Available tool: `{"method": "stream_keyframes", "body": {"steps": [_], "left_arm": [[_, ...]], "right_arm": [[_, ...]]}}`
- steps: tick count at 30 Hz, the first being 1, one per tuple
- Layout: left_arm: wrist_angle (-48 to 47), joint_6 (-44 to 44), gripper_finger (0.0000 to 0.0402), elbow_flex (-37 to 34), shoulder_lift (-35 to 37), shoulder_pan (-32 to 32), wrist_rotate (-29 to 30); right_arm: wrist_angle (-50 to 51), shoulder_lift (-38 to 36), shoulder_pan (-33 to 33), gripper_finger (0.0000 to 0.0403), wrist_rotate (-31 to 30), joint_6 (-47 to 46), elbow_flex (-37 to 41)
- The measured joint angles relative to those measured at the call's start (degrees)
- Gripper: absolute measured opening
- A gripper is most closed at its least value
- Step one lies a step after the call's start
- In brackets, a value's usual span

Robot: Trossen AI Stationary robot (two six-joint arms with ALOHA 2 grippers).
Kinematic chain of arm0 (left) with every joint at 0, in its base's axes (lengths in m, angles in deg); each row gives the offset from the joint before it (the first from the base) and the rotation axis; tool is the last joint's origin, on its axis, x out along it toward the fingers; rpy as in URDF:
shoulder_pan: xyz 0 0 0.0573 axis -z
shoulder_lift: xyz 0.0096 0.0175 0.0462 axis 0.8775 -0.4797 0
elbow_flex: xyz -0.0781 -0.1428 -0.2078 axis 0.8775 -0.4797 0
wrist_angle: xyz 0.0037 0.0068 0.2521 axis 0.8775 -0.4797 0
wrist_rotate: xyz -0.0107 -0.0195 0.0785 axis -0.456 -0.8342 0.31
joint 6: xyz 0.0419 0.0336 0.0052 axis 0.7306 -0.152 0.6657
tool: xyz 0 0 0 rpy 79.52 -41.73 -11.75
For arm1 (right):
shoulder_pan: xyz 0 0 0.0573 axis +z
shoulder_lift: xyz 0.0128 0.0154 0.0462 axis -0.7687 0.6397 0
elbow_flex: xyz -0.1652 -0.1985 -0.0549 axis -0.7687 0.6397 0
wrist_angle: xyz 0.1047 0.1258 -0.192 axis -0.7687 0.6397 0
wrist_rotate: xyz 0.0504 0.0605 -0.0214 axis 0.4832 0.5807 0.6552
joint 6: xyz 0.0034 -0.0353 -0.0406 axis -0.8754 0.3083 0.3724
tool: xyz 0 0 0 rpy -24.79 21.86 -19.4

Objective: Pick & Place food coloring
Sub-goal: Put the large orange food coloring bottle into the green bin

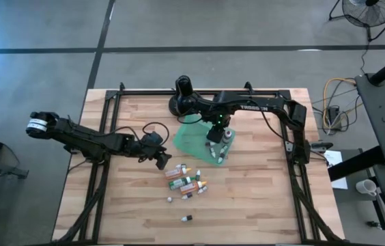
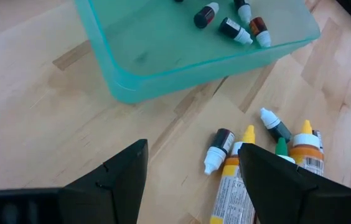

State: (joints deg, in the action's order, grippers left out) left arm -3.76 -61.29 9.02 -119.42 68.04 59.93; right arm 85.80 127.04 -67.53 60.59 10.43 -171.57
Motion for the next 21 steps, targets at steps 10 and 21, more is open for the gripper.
{"method": "stream_keyframes", "body": {"steps": [10, 21], "left_arm": [[-0.2, -0.4, 0.0223, 0.0, 0.0, 0.0, 0.1], [-0.3, 1.0, 0.0223, 0.0, 0.0, 0.0, 1.3]], "right_arm": [[-0.3, 0.1, 0.0, 0.0131, -0.1, 0.9, 0.0], [-0.6, 0.1, 0.0, 0.0162, -0.1, 2.8, 0.0]]}}
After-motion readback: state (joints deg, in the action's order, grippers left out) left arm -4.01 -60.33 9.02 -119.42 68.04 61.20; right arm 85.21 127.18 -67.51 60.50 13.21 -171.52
